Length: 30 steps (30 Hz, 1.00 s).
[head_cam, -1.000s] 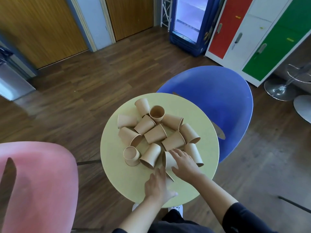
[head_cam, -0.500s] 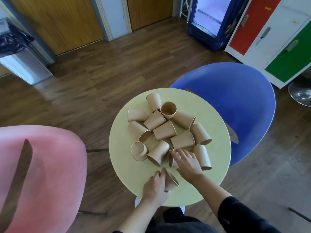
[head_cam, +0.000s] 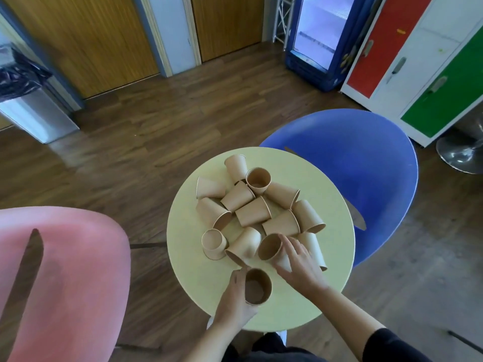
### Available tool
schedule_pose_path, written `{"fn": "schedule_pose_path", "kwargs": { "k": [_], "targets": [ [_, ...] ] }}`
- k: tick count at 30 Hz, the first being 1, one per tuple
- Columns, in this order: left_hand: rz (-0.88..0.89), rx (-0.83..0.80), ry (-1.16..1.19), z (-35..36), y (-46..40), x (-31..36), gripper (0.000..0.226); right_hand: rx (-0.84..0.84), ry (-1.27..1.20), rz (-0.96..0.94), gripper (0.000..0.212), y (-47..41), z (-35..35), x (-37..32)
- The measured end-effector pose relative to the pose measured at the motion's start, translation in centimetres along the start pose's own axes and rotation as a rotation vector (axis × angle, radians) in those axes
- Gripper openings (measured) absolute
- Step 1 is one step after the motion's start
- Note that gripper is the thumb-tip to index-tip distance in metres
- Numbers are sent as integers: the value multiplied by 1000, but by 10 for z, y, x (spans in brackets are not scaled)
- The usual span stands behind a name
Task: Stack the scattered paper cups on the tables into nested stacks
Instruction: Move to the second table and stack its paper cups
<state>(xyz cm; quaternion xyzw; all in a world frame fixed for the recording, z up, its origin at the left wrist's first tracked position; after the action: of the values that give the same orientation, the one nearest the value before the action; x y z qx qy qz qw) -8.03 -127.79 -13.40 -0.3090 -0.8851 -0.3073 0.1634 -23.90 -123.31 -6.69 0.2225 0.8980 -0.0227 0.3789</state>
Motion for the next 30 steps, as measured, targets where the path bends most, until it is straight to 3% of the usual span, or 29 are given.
{"fn": "schedule_pose_path", "kwargs": {
  "k": [6, 11, 15, 23, 30],
  "targets": [
    [76, 45, 47, -3, -12, 14, 86, 215, -283, 121, 89, 14, -34, 12],
    [64, 51, 97, -3, -3, 13, 117, 290, -367, 110, 94, 24, -44, 5],
    [63, 143, 143, -13, 2, 11, 107, 283, -428, 39, 100, 29, -34, -12],
    [-70, 162, 439, -14, -4, 1, 60, 86, -452, -35, 82, 30, -5, -45],
    [-138, 51, 504, -5, -7, -10, 71, -64, -213, 106, 80, 38, 29, -22]
  ]
}}
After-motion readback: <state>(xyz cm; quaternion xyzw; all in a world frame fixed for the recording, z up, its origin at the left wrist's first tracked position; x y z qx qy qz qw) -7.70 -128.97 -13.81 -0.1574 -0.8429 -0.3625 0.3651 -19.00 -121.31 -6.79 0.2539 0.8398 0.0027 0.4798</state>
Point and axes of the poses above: each hand's wrist, its own y-axis away from the middle knuckle, its own z-axis out of the palm, x = y × z, the point moved 10 cm from there along -y, towards the middle knuckle, and after that the axes turned 14 degrees about -y, right-handed, at the moved point
